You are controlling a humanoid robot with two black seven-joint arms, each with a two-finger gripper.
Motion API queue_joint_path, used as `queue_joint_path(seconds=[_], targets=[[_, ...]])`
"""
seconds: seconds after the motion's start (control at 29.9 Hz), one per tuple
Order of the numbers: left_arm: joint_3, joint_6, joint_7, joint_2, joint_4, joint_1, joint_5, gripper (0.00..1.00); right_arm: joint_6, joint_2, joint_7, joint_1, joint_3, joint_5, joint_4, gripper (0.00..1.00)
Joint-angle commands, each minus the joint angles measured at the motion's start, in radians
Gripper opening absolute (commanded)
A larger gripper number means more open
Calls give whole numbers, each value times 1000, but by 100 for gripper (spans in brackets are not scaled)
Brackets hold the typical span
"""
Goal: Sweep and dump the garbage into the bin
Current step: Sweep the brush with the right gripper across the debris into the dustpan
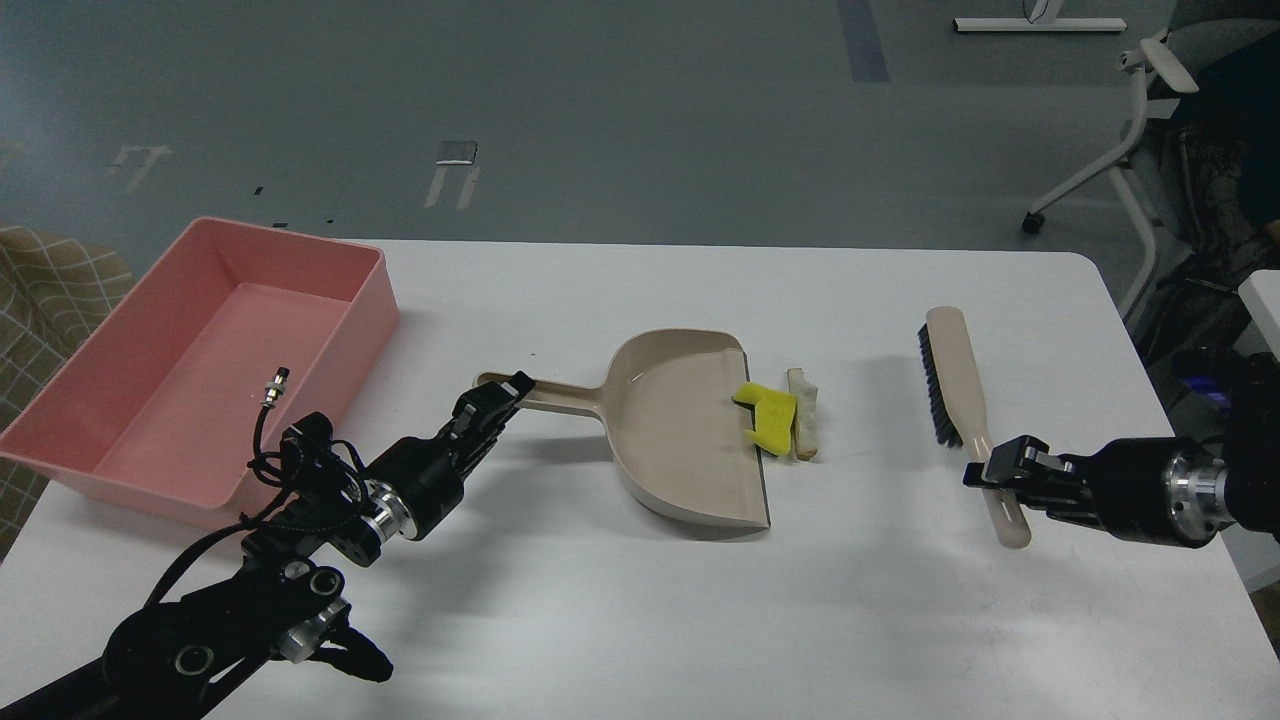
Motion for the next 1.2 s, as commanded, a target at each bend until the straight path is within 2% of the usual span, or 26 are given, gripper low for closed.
queue_joint_path(seconds=[0.0, 0.23, 0.8, 0.97, 1.17], targets=[[5, 1, 0, -3, 4, -1, 22, 0, 30, 55, -4, 0, -2, 0, -1, 0], [5, 1, -1, -3, 4, -2, 22, 0, 50, 159, -31, 0, -8, -2, -28, 0], [5, 1, 0, -3, 4, -2, 22, 0, 59, 451, -13, 49, -8, 17, -114, 0], [3, 1, -1, -5, 4, 1, 20, 0, 63, 422, -13, 88, -8, 49, -106, 0], [-9, -2, -4, -31, 4, 2, -1, 0, 63, 284, -16, 111, 20, 60, -51, 0]])
